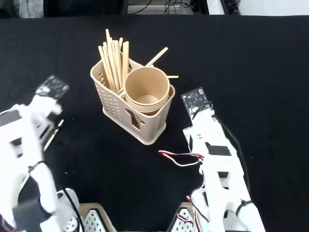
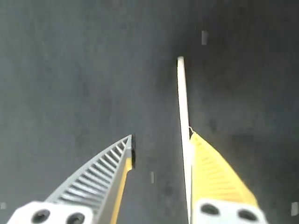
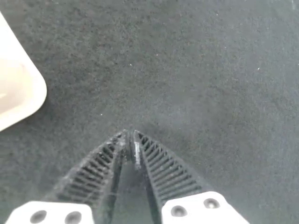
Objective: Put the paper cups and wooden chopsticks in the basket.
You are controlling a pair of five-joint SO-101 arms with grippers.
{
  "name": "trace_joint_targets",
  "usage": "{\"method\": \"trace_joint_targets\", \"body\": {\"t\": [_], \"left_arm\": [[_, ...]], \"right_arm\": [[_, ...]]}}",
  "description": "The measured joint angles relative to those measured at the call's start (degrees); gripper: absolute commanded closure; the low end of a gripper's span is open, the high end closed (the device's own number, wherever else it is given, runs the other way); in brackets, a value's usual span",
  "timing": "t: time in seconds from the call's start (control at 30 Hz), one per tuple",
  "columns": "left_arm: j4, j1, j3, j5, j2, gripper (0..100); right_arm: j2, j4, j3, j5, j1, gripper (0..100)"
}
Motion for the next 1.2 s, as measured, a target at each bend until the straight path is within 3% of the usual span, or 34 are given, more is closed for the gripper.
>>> {"method": "trace_joint_targets", "body": {"t": [0.1, 0.37, 0.57, 0.6, 0.9, 1.1, 1.2], "left_arm": [[-2.5, 3.1, -0.4, 3.3, 5.9, 79], [-3.1, 3.3, -13.6, 6.9, 28.9, 79], [-2.4, 3.0, -15.8, 6.9, 35.0, 98], [-1.7, 3.1, -15.8, 6.9, 35.1, 97], [8.9, 2.7, -15.0, 7.0, 27.3, 97], [19.4, 2.8, -13.7, 7.7, 10.5, 97], [20.4, 3.0, -13.6, 13.1, -0.8, 97]], "right_arm": [[0.0, 0.0, 0.0, 0.0, 0.0, 98.5], [0.0, 0.0, 0.0, 0.0, 0.0, 98.5], [0.0, 0.0, 0.0, 0.0, 0.0, 98.5], [0.0, 0.0, 0.0, 0.0, 0.0, 98.5], [0.0, 0.0, 0.0, 0.0, 0.0, 98.5], [0.0, 0.0, 0.0, 0.0, 0.0, 98.5], [0.0, 0.0, 0.0, 0.0, 0.0, 98.5]]}}
